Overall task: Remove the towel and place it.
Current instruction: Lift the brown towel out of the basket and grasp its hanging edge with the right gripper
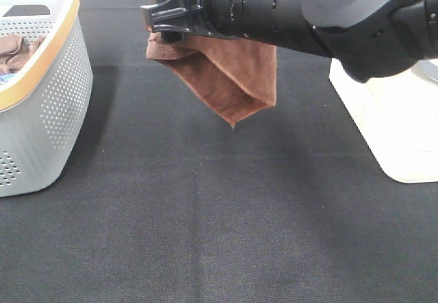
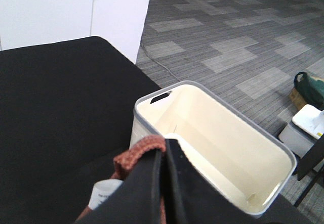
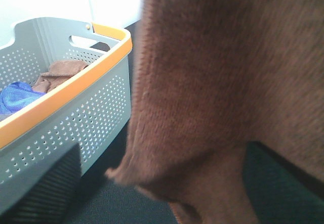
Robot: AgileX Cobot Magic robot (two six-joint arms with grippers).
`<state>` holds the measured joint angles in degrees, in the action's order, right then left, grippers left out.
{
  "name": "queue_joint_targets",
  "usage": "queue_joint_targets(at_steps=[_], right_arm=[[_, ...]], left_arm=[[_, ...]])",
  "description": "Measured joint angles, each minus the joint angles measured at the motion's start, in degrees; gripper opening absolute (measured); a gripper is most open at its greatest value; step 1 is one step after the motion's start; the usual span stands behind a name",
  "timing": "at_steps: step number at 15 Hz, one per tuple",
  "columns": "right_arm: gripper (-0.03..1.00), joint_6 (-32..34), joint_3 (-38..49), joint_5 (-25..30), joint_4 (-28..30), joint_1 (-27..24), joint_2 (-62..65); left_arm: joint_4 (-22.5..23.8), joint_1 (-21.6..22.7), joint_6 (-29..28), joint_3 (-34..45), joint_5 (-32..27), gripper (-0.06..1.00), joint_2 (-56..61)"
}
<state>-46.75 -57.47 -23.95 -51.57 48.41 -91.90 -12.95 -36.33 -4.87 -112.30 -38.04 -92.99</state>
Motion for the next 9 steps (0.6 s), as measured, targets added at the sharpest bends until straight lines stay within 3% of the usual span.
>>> queue_joint_targets(at_steps=[4,9], right_arm=[[0.89,-0.1,0.0,-0.1,-0.5,0.0,0.0],[0.84,-1.2,0.1,-0.1,-2.2,0.0,0.0]], left_arm=[[-0.7,0.0,0.2,0.0,0.0,0.00,1.9],[-1.0,0.0,0.2,0.0,0.0,0.00,2.1]])
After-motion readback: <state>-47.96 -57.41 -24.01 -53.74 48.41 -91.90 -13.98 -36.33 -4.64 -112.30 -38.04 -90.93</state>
